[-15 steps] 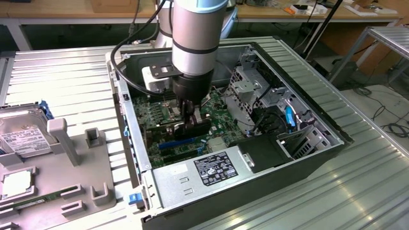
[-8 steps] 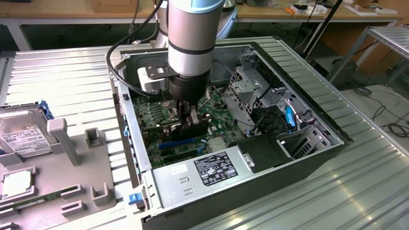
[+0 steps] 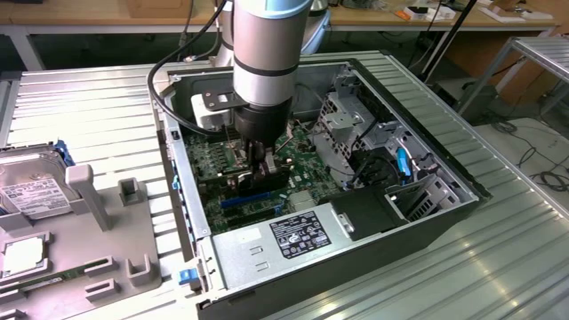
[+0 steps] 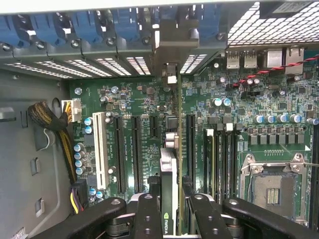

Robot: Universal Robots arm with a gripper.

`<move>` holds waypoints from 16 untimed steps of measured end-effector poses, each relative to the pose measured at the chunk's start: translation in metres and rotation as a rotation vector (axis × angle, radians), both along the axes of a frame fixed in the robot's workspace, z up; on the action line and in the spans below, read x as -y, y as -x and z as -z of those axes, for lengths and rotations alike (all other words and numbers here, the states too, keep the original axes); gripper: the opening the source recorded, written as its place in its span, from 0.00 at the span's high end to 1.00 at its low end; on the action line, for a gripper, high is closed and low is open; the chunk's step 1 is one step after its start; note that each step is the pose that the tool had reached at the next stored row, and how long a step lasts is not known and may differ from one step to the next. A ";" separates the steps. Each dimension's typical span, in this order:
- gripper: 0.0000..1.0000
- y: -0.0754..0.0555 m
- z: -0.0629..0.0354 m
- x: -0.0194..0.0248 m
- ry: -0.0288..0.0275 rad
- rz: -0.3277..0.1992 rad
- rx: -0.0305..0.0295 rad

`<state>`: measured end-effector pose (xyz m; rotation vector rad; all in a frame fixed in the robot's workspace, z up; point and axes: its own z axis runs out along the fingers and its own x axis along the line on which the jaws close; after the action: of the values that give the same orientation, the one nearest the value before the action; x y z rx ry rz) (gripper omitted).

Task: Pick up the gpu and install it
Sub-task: 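Insert the gpu into the slot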

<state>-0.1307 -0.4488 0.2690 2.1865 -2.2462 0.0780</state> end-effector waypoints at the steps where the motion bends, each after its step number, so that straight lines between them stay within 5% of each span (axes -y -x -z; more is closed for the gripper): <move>1: 0.73 0.000 0.0000 0.0000 0.0000 0.000 0.0000; 16: 0.73 0.004 0.0000 0.0000 0.0000 0.000 0.0003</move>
<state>-0.1344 -0.4487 0.2690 2.1867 -2.2463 0.0783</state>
